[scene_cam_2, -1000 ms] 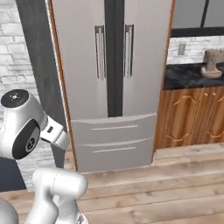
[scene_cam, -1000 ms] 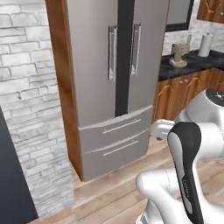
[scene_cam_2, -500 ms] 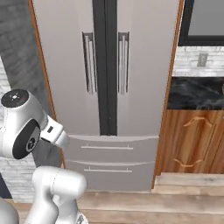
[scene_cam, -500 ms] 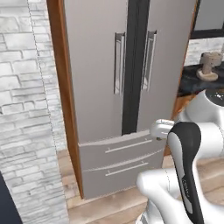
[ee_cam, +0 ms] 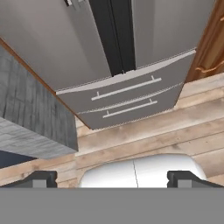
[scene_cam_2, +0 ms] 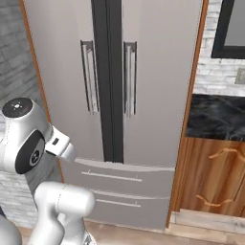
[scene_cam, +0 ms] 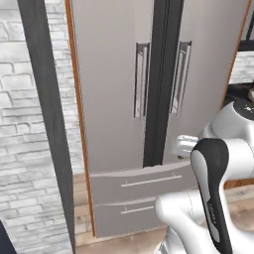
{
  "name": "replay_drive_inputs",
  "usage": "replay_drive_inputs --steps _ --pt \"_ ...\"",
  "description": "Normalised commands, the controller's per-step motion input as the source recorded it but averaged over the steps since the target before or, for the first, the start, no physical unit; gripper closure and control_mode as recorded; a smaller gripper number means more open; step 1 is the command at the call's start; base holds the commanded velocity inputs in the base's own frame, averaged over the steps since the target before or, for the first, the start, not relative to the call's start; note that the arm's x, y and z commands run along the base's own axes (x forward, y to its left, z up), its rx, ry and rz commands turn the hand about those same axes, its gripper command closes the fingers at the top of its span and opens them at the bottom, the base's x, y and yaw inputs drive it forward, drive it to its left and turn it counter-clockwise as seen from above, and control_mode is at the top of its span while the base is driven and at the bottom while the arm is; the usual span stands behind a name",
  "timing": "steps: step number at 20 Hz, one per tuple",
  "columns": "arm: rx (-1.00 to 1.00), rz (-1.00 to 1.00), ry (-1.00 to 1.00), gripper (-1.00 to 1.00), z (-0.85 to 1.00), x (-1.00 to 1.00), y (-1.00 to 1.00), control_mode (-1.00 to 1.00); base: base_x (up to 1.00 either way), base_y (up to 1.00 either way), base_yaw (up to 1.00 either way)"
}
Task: Move the hot dog bun to the plate on the dining table and place the condiment next to that plate. Then navigate to the fridge and take the sausage and place it on the plate as well.
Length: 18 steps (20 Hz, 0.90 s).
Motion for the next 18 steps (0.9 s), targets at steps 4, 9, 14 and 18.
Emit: replay_drive_inputs --steps 4,9,14,18 --pt "0.0 0.0 0.0 -1.0 0.0 0.0 0.0 1.0 0.12 -0.41 0.14" --pt "0.0 0.0 0.0 -1.0 0.0 0.0 0.0 1.0 0.0 -0.45 0.0" --pt "0.0 0.0 0.0 -1.0 0.0 0.0 0.0 1.0 -0.14 -0.03 0.0" --pt "0.0 0.0 0.0 -1.0 0.0 0.0 0.0 1.0 -0.05 0.0 0.0"
